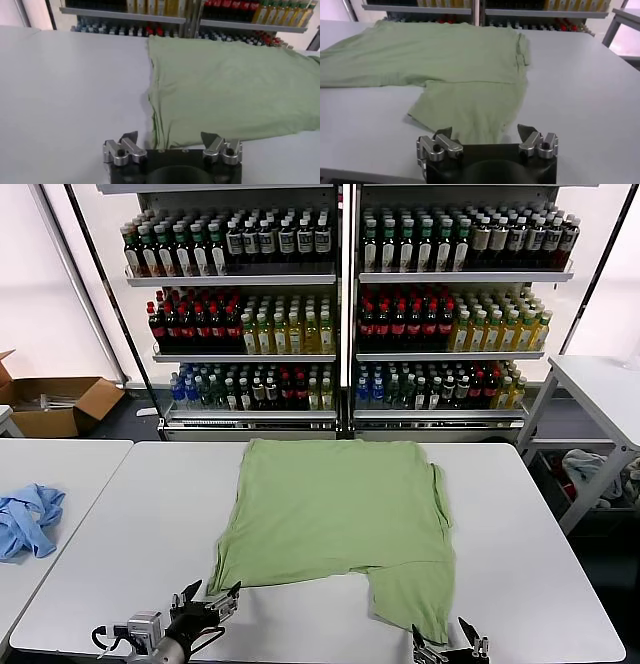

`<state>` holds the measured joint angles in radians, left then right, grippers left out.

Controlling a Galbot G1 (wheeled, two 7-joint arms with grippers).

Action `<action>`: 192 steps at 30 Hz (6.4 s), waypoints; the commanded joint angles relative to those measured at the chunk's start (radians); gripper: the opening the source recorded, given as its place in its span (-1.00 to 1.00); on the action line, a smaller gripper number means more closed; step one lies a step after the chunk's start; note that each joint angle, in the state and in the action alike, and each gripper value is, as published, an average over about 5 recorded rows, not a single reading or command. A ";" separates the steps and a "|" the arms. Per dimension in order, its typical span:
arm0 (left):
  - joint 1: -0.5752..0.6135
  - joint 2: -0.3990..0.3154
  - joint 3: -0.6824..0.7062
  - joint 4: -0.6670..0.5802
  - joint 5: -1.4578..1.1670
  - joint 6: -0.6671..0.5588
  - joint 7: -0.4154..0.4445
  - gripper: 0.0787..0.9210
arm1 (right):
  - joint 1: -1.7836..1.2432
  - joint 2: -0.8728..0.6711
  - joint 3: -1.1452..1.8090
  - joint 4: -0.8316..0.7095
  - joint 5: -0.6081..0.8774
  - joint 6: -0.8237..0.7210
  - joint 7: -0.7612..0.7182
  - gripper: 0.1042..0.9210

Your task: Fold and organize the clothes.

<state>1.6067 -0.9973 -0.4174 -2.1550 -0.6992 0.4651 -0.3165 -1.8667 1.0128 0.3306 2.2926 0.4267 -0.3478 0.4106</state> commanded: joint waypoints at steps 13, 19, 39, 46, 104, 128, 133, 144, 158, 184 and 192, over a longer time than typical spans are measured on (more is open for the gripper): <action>-0.036 -0.003 0.033 0.056 -0.003 -0.015 0.026 -0.24 | 0.029 0.011 -0.026 -0.045 0.006 0.022 -0.003 -0.10; -0.029 -0.001 0.039 0.052 0.008 -0.031 0.028 -0.65 | 0.035 0.011 -0.029 -0.051 -0.001 0.043 -0.006 -0.52; 0.114 0.060 -0.056 -0.191 0.002 -0.065 -0.055 -0.99 | -0.072 -0.050 0.185 0.135 -0.077 0.106 -0.009 -0.99; -0.040 0.041 0.000 -0.137 0.002 -0.054 -0.061 -0.99 | 0.101 -0.022 0.164 0.082 -0.083 0.074 -0.022 -0.99; -0.542 -0.046 0.243 0.272 0.222 0.044 -0.098 -0.99 | 0.984 -0.034 -0.321 -0.578 -0.172 -0.032 -0.206 -0.88; -0.417 0.054 0.146 0.122 0.152 0.038 -0.084 0.20 | 0.773 -0.082 -0.169 -0.294 -0.013 -0.119 -0.007 0.73; -0.273 0.047 0.130 0.075 0.138 -0.004 -0.077 0.55 | 0.560 -0.088 -0.062 -0.240 0.050 -0.031 -0.024 0.76; -0.280 0.006 0.151 0.156 0.129 -0.066 -0.020 0.77 | 0.419 -0.087 0.039 -0.316 0.098 0.108 -0.138 0.75; -0.372 -0.009 0.149 0.257 0.028 -0.082 -0.027 0.77 | 0.546 -0.062 -0.021 -0.381 0.074 0.110 -0.161 0.54; -0.368 -0.021 0.171 0.284 0.015 -0.085 -0.019 0.53 | 0.658 -0.026 -0.102 -0.487 0.054 0.097 -0.190 0.23; -0.368 -0.022 0.176 0.285 0.017 -0.085 -0.013 0.29 | 0.659 -0.019 -0.112 -0.509 0.050 0.092 -0.198 -0.14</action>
<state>1.2414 -1.0187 -0.2432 -1.8765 -0.6800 0.3809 -0.3319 -1.2157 0.9937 0.2210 1.7975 0.4750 -0.2538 0.2154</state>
